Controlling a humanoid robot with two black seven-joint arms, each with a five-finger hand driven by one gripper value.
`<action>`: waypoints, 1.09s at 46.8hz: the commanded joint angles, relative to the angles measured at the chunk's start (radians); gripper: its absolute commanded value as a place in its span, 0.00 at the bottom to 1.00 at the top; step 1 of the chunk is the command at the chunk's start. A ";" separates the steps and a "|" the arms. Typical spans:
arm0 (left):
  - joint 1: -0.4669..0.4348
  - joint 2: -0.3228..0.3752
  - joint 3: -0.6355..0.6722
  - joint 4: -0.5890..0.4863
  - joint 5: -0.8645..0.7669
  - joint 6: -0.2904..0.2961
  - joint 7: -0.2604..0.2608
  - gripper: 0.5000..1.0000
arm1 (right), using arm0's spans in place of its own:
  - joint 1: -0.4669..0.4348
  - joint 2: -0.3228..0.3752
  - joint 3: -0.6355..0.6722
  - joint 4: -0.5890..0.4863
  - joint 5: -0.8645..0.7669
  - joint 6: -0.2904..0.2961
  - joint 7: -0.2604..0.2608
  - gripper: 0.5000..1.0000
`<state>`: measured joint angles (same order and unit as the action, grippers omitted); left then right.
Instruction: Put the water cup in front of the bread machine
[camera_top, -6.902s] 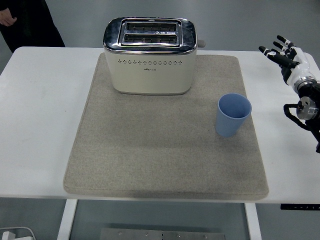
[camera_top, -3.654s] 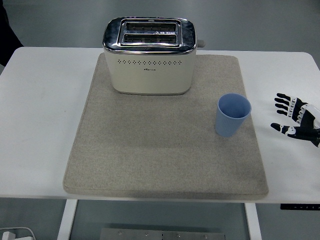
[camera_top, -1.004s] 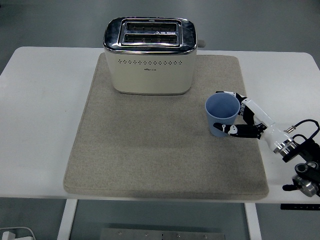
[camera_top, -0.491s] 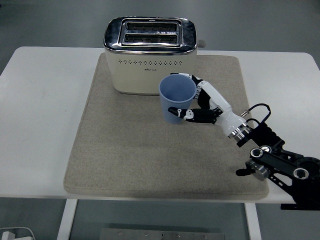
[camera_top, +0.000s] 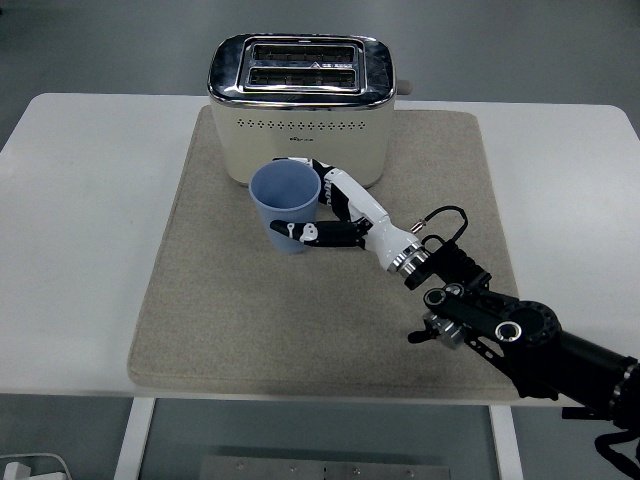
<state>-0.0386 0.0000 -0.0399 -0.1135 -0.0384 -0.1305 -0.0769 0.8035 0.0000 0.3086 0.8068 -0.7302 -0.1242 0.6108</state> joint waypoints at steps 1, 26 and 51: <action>0.000 0.000 0.000 0.000 0.000 0.000 0.000 1.00 | 0.005 0.000 0.001 -0.034 -0.005 0.001 0.000 0.00; 0.000 0.000 0.000 0.000 0.000 0.000 0.000 1.00 | -0.001 0.000 -0.008 -0.037 -0.005 -0.003 0.000 0.87; -0.001 0.000 0.000 0.000 0.000 0.000 0.000 1.00 | 0.000 0.000 -0.010 -0.037 -0.005 -0.009 0.000 0.87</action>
<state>-0.0384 0.0000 -0.0399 -0.1135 -0.0383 -0.1308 -0.0768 0.8027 0.0000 0.2975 0.7702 -0.7348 -0.1335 0.6109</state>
